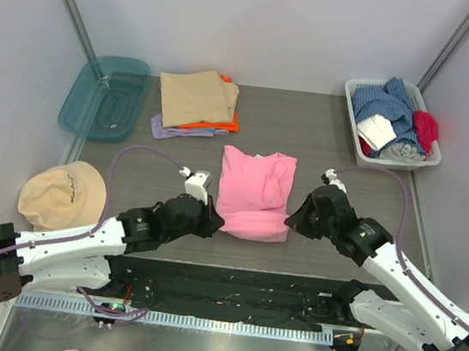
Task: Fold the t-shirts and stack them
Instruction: Fold the tshirt
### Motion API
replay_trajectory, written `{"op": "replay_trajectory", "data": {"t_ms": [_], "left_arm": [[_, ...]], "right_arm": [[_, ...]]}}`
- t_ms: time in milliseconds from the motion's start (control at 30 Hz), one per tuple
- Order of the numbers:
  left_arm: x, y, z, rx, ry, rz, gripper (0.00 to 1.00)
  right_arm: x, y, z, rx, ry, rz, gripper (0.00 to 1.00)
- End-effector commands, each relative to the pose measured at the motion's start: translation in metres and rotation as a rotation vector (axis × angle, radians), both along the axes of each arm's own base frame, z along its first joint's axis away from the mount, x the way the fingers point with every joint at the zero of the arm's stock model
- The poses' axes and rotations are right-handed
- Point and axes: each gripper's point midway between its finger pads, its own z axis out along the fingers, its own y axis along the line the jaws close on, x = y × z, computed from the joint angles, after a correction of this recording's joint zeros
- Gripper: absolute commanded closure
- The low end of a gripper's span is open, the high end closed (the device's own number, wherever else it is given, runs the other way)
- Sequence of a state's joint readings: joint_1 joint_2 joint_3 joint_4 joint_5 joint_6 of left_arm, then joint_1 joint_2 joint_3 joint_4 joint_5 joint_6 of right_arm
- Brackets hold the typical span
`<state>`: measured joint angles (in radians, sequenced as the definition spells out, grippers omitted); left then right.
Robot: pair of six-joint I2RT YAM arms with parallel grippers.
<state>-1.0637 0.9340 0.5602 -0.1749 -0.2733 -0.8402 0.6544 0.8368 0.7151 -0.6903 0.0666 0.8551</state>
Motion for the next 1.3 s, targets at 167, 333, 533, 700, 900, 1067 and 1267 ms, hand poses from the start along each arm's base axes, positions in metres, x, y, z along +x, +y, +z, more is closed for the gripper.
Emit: {"op": "replay_trajectory", "data": {"t_ms": [167, 333, 533, 700, 900, 1067, 1267], "left_arm": [[0.055, -0.012, 0.044, 0.019, -0.141, 0.012, 1.00], [0.082, -0.012, 0.049, 0.028, -0.154, 0.026, 1.00], [0.109, -0.017, 0.049, 0.025, -0.158, 0.022, 1.00], [0.131, -0.022, 0.049, 0.012, -0.163, 0.019, 1.00], [0.156, -0.024, 0.044, 0.010, -0.159, 0.025, 1.00], [0.176, -0.021, 0.042, 0.003, -0.159, 0.028, 0.99], [0.199, -0.020, 0.031, -0.003, -0.138, 0.032, 0.99]], "right_arm": [[0.057, 0.020, 0.051, -0.001, -0.206, -0.013, 0.99], [0.078, 0.023, 0.051, -0.051, -0.231, -0.031, 0.99], [0.110, 0.022, 0.055, -0.091, -0.275, -0.073, 0.99], [0.135, 0.017, 0.049, -0.119, -0.279, -0.099, 0.99], [0.166, -0.001, 0.041, -0.129, -0.272, -0.138, 0.99], [0.189, -0.009, 0.036, -0.113, -0.278, -0.149, 0.99], [0.214, -0.002, 0.025, -0.104, -0.275, -0.128, 0.99]]}}
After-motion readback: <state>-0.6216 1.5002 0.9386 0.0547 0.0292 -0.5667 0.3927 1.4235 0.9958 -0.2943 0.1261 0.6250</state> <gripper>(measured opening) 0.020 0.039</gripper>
